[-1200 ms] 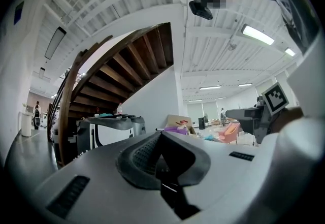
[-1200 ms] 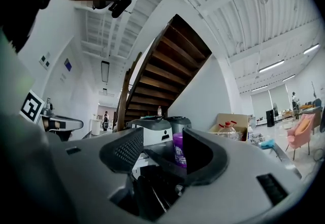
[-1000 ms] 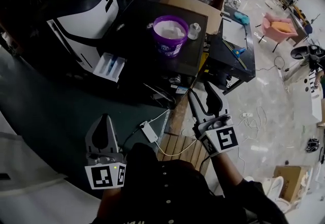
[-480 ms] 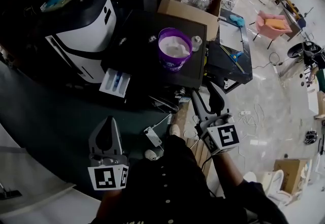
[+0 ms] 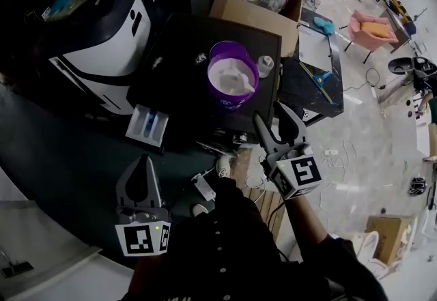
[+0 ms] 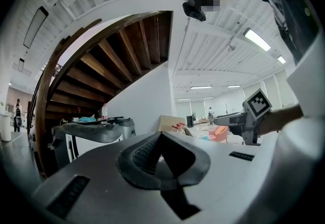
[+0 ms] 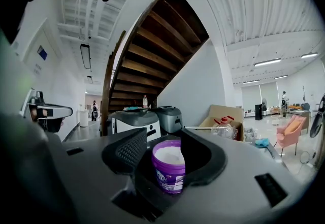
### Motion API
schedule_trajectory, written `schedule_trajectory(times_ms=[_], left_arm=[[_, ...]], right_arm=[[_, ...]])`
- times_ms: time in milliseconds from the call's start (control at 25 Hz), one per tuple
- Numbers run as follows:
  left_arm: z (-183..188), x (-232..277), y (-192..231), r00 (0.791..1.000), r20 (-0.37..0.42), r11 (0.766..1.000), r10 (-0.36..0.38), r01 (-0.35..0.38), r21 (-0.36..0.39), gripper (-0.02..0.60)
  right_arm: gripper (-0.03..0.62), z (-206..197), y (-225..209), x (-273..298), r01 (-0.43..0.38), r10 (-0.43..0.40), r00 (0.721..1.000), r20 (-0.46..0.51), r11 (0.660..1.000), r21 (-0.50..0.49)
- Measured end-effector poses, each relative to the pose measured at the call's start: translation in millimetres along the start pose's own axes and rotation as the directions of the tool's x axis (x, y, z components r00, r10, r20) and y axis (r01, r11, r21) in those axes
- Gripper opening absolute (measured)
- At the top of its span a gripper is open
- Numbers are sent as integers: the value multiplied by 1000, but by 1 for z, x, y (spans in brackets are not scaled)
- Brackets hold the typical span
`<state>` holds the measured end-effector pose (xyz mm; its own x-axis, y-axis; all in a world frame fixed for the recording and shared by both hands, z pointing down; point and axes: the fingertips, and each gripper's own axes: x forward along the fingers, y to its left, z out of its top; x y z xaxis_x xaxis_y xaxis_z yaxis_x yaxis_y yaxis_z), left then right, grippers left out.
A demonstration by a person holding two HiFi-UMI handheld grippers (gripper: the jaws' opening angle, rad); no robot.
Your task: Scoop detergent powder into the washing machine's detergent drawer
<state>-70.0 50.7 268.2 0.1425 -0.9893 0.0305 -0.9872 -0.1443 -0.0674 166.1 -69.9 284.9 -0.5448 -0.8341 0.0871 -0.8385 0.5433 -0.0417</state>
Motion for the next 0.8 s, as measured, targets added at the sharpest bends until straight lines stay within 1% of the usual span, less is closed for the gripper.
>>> schedule_trajectory(times_ms=[120, 240, 360, 440, 520, 600, 800], left_arm=[[-2, 27, -4, 1000, -14, 1000, -17, 17, 3, 9], [-9, 51, -8, 999, -41, 999, -27, 27, -17, 10], [-20, 69, -17, 997, -71, 999, -44, 42, -31, 9], [-29, 79, -23, 994, -94, 998, -55, 52, -41, 9], [-37, 87, -27, 992, -114, 997, -62, 57, -49, 9], [-44, 94, -31, 989, -130, 997, -66, 59, -57, 9], [-56, 104, -30, 985, -160, 996, -59, 48, -69, 9]], right_arm=[[209, -13, -17, 23, -16, 15, 998, -58, 1000, -8], [209, -34, -31, 43, -38, 33, 985, -172, 999, -30], [209, -56, -39, 61, -72, 57, 942, -330, 997, -33], [209, -69, -44, 70, -87, 69, 915, -397, 996, -28], [192, -76, -48, 78, -89, 73, 902, -425, 996, -19], [160, -80, -50, 84, -94, 80, 895, -439, 995, -11], [144, -94, -50, 94, -117, 109, 867, -487, 993, 13]])
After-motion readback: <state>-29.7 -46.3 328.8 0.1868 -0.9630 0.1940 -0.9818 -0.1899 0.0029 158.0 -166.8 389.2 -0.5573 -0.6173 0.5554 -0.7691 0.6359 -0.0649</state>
